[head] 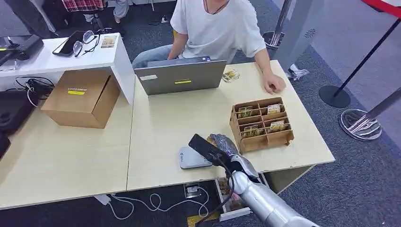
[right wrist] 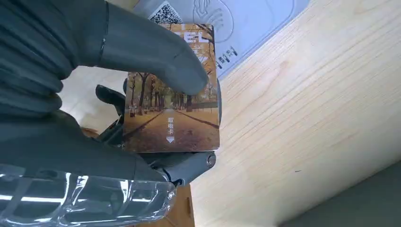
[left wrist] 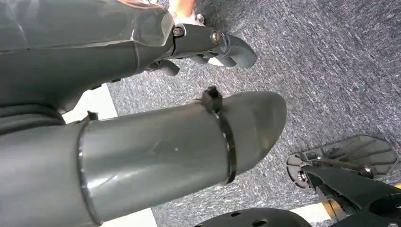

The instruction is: Pass the card to the sensor for recognition and then transmit it.

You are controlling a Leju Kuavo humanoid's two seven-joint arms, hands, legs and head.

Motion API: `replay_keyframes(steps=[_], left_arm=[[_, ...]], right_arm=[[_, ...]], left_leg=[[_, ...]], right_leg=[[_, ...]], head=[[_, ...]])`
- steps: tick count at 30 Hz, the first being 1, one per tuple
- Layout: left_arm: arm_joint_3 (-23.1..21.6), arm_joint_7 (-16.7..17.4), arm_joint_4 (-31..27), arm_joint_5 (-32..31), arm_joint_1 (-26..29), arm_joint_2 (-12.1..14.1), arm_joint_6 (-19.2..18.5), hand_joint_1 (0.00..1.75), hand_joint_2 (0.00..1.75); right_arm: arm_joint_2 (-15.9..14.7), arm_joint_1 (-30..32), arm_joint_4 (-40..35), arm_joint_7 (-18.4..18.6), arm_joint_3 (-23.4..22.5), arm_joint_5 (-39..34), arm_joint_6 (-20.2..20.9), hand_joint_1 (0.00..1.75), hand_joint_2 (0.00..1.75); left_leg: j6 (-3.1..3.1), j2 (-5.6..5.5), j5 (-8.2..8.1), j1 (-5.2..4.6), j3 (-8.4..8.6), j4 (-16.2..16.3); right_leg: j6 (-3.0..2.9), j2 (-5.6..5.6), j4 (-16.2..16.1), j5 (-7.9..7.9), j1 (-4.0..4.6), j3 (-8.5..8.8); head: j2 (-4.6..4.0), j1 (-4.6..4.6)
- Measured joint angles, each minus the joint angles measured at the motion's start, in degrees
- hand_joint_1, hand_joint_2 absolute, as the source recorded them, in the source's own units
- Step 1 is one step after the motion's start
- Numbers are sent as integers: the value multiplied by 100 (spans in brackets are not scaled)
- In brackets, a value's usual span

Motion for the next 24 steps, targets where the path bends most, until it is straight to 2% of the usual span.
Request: replay_keyframes(steps=[5, 14, 24], left_arm=[[0, 35, 0, -9, -8, 0, -28, 0, 0], [0, 81, 0, 20, -62, 22, -79, 0, 0], [0, 164, 0, -2, -87, 22, -37, 0, 0]], right_arm=[[18, 1, -77, -11, 17, 2, 28, 175, 175], [232, -12, -146, -20, 249, 31, 254, 175, 175], [516, -111, 241, -63, 424, -15, 328, 175, 175]], left_leg=[[0, 0, 0, 0, 0, 0], [-1, 0, 0, 1, 0, 0], [-6, 0, 4, 1, 0, 0]], right_leg=[[0, 0, 0, 0, 0, 0], [0, 0, 1, 0, 1, 0], [-1, 0, 1, 1, 0, 0]], head=[[0, 0], [0, -2], [0, -2]])
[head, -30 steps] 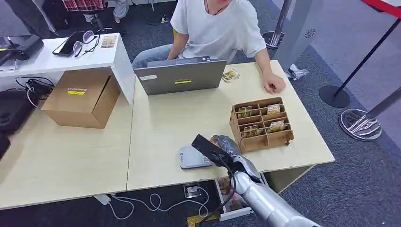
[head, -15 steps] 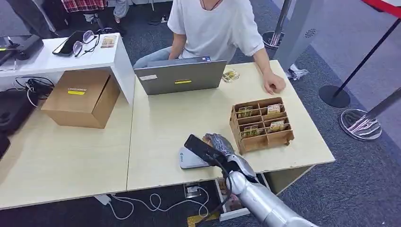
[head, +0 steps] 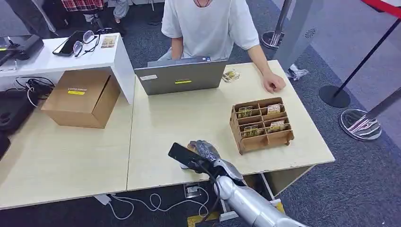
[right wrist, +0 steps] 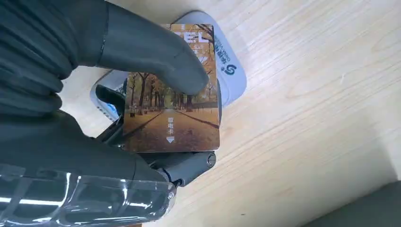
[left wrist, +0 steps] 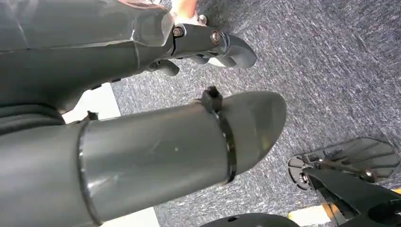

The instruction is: Pass the card to the sensor for recognition and then transmit it.

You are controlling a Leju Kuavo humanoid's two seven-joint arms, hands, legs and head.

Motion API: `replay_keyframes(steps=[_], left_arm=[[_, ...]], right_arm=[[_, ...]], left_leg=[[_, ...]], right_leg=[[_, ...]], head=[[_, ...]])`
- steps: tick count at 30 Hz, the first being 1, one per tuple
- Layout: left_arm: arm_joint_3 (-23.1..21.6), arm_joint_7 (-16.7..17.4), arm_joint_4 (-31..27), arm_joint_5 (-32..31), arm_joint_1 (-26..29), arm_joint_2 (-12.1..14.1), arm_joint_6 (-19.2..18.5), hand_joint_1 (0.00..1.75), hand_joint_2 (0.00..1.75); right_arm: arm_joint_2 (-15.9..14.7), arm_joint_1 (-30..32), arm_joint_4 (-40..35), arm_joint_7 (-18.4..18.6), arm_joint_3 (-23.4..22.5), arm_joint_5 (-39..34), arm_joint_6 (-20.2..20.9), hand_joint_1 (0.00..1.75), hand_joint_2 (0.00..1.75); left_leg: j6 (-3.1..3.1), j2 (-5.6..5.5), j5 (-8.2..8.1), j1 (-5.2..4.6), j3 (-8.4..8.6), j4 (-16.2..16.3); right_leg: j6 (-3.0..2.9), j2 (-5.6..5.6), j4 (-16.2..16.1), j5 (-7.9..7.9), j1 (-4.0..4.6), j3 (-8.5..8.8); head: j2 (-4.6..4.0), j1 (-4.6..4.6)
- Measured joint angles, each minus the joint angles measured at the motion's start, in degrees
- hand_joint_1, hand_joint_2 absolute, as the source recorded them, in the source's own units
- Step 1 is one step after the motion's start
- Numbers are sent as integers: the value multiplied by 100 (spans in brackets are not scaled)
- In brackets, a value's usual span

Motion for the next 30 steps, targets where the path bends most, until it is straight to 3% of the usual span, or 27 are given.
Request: replay_keyframes(steps=[14, 30], left_arm=[[-13, 114, 0, -59, -60, -7, -20, 0, 0], [-50, 155, 0, -66, -83, -7, -63, 0, 0]], right_arm=[[181, -254, 710, 118, -13, 74, -321, 175, 175], [207, -464, 1103, 168, -149, 144, -376, 175, 175]], left_leg=[[0, 0, 0, 0, 2, 0], [0, 0, 1, 0, 4, 0]], right_leg=[[-3, 0, 0, 2, 0, 0], [-5, 0, 0, 4, 0, 0]], head=[[0, 0], [0, 0]])
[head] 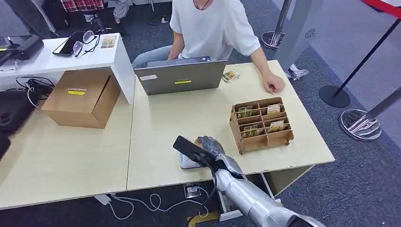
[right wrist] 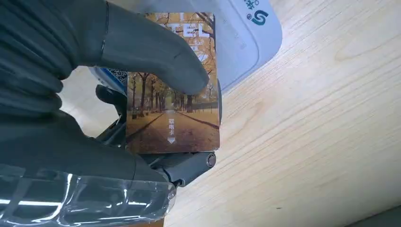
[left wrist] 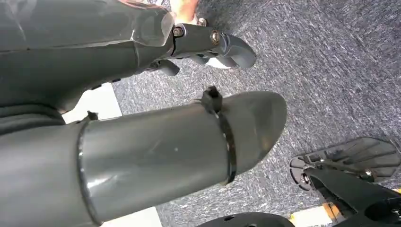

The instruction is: Pass the card to the sensor for recognition and then transmit it.

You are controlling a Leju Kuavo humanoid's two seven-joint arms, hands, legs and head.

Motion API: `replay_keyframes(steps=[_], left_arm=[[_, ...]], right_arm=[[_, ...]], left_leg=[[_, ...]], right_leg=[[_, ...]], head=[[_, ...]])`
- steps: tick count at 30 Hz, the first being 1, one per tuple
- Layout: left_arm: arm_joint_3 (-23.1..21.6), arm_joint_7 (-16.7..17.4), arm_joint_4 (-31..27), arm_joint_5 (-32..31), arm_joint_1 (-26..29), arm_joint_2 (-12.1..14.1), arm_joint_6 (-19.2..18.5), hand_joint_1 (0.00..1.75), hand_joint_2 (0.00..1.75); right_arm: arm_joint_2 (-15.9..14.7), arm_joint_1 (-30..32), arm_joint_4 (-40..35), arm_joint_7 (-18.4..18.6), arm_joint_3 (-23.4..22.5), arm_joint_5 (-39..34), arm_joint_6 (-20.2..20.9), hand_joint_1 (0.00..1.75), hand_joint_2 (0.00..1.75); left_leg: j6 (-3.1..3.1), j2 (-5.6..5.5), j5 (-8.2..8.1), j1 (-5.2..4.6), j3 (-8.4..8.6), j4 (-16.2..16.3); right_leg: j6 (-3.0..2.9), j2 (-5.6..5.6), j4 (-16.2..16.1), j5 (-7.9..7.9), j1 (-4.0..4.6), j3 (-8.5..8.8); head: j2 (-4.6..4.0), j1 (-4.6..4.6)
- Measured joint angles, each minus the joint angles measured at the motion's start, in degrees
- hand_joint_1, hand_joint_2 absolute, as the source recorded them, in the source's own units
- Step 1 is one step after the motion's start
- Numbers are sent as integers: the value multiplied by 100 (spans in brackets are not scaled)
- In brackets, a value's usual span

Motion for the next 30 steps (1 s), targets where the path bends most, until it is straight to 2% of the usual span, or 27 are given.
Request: replay_keyframes(steps=[13, 30], left_arm=[[-7, 18, 0, 48, 1, 2, -18, 0, 0], [-105, -28, 0, 22, 0, 4, -50, 0, 0]], right_arm=[[7, -59, 282, 53, -155, 166, -131, 175, 175], [5, -37, 501, -98, -391, 286, -306, 175, 175]], left_leg=[[0, 0, 0, -1, 4, 0], [-3, 13, 3, -1, 12, 0]], right_leg=[[-1, 1, -1, 1, 0, 2], [-5, 7, -2, 5, 0, 7]], head=[[0, 0], [0, 0]])
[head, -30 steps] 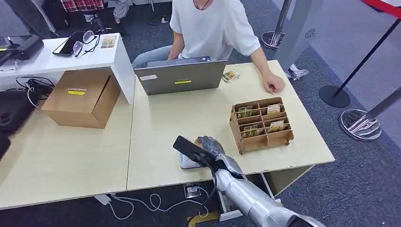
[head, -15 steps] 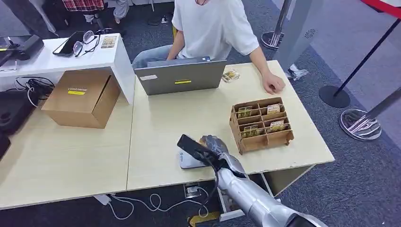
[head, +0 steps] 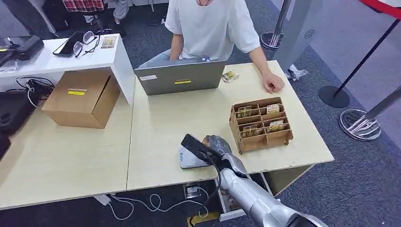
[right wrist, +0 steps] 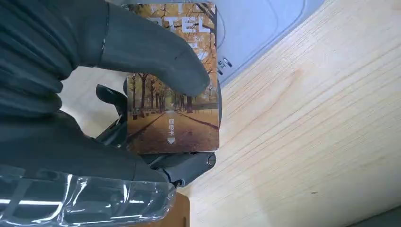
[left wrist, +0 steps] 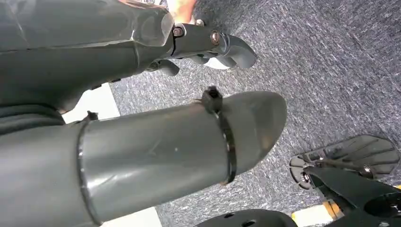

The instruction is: Pass the card to the sensor for recognition and then transmit it.

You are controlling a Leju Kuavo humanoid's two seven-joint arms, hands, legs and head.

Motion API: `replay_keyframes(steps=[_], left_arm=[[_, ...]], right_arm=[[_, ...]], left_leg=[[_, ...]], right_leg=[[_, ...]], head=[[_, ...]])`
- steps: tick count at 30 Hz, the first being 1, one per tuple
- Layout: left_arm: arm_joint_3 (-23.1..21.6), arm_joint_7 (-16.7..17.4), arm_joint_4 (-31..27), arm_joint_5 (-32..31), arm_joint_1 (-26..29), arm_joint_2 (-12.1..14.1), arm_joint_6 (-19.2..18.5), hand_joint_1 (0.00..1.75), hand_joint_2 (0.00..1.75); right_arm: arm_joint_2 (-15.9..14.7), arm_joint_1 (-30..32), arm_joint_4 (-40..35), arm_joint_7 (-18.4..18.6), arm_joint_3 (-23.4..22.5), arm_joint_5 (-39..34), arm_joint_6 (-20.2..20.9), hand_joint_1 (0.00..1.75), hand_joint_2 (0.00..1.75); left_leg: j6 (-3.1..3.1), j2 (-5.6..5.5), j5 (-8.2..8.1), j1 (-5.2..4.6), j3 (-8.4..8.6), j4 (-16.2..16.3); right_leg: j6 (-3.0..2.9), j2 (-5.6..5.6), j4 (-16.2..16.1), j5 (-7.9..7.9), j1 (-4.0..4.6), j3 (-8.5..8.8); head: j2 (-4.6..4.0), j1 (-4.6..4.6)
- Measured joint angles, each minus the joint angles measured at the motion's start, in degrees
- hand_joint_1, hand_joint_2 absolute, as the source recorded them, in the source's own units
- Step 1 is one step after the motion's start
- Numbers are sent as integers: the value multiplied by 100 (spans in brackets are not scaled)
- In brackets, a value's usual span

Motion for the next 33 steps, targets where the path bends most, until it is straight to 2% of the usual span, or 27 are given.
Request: replay_keyframes(steps=[4, 9, 13, 18, 20, 24, 28, 33], left_arm=[[0, -4, 0, 2, 0, 0, 0, 0, 0], [-17, 2, 0, 4, -4, 4, -70, 0, 0], [-46, 415, -11, 35, -135, -20, -144, 0, 0], [-87, 442, -22, 81, -226, -31, -144, 0, 0], [-98, 437, -24, 103, -226, -31, -144, 0, 0], [-142, 360, -33, 160, -223, -28, -140, 0, 0], [-177, -199, -33, 249, -94, -4, -55, 0, 0], [-190, -297, -35, 251, 17, 24, -42, 0, 0]], right_arm=[[0, 7, -2, -28, -26, 22, 0, 175, 175], [0, 55, -155, -271, -26, 207, 48, 175, 175], [-9, 172, -539, -559, 6, 323, 236, 175, 175], [-85, 424, -1178, -605, 136, 376, 348, 175, 175], [-125, 481, -1362, -730, 157, 358, 350, 175, 175], [-271, 593, -2079, -900, 227, 232, 356, 175, 175], [-494, 632, -3150, -872, 230, 199, 378, 175, 175], [-773, 391, -3925, -962, 199, 426, 271, 175, 175]], left_leg=[[0, 0, 0, 0, 0, 0], [-2, 5, 2, 0, 1, 0], [-2, 5, 3, 1, 1, 0], [-3, 7, 3, 2, 1, 0], [-3, 7, 3, 1, 0, 0], [-3, 8, 3, 1, -4, 0], [-2, 13, 2, 0, -4, 0], [-2, 14, 2, -1, -5, 0]], right_leg=[[-1, 0, 0, 1, 0, 1], [-6, 4, 0, 4, 0, 0], [-6, 4, 0, 5, 1, 0], [-7, 7, 2, 5, 1, -2], [-7, 7, 2, 5, 1, -2], [-7, 6, 2, 5, 1, -4], [-7, 11, 1, 5, 0, -5], [-7, 10, 0, 5, 0, -6]], head=[[0, 0], [0, 2], [0, 0], [0, 0], [0, 2], [0, 2], [0, 0], [0, 2]])
